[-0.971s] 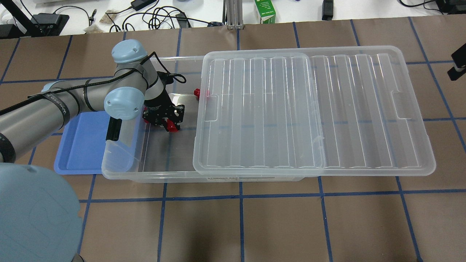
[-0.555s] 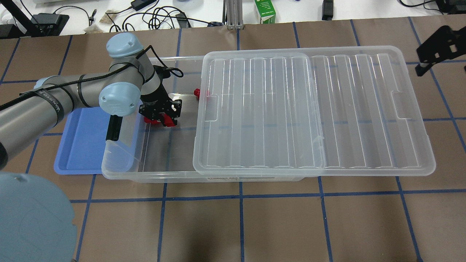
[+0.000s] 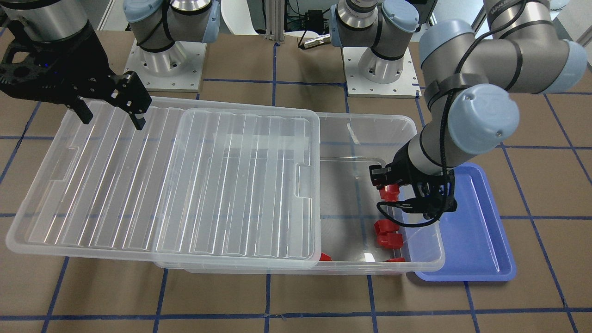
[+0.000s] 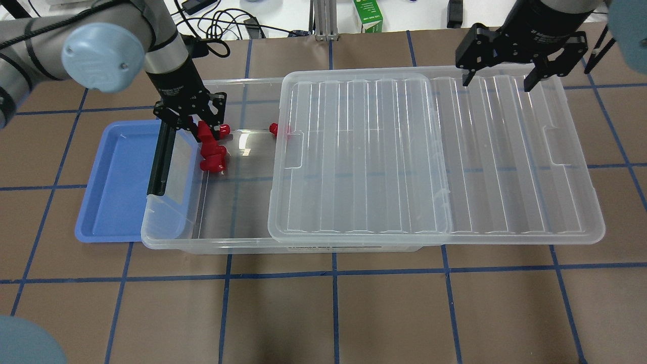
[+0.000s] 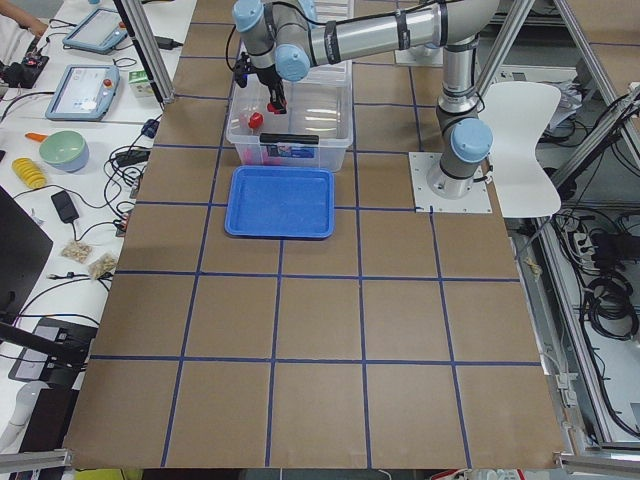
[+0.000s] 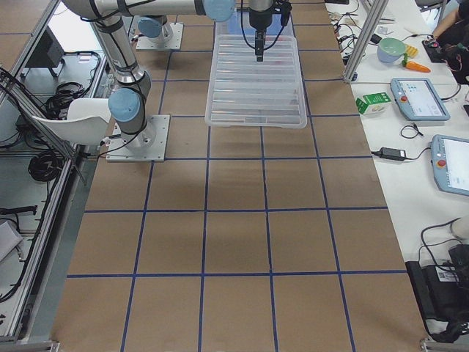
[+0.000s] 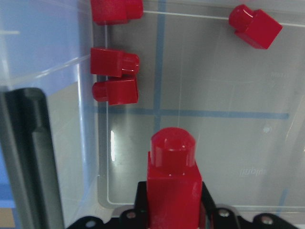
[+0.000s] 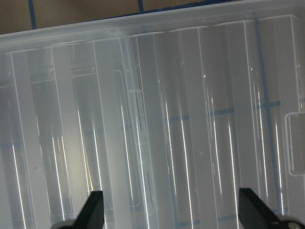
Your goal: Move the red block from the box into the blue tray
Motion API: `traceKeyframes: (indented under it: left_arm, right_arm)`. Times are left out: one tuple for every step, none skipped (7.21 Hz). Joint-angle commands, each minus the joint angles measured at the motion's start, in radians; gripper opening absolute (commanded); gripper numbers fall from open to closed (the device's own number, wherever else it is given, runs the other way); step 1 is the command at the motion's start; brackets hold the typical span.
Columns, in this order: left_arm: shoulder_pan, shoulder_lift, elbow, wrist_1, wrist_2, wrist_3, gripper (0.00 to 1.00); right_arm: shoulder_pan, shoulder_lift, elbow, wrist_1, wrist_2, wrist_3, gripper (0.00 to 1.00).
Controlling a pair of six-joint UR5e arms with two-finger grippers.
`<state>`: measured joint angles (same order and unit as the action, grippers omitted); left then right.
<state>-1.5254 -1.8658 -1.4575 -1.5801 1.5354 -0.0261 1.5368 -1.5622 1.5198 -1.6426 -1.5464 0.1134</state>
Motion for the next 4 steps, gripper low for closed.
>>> traceKeyframes:
  left_arm:
    - [0.11, 0.034, 0.092, -0.078, 0.028, 0.018, 0.0]
    - [0.182, 0.036, 0.094, -0.078, 0.029, 0.097, 0.0]
    - [0.255, 0.031, 0.091, -0.071, 0.061, 0.189, 0.0]
    - [0.315, 0.025, 0.074, -0.067, 0.075, 0.297, 0.0]
  right_arm:
    - [0.019, 0.011, -0.004, -0.013, -0.007, 0.009, 1.0]
    - [0.019, 0.013, -0.007, -0.014, -0.007, 0.002, 1.0]
    - [0.019, 0.013, -0.007, -0.014, -0.006, 0.002, 1.0]
    - [0.017, 0.013, -0.006, -0.013, -0.006, 0.002, 1.0]
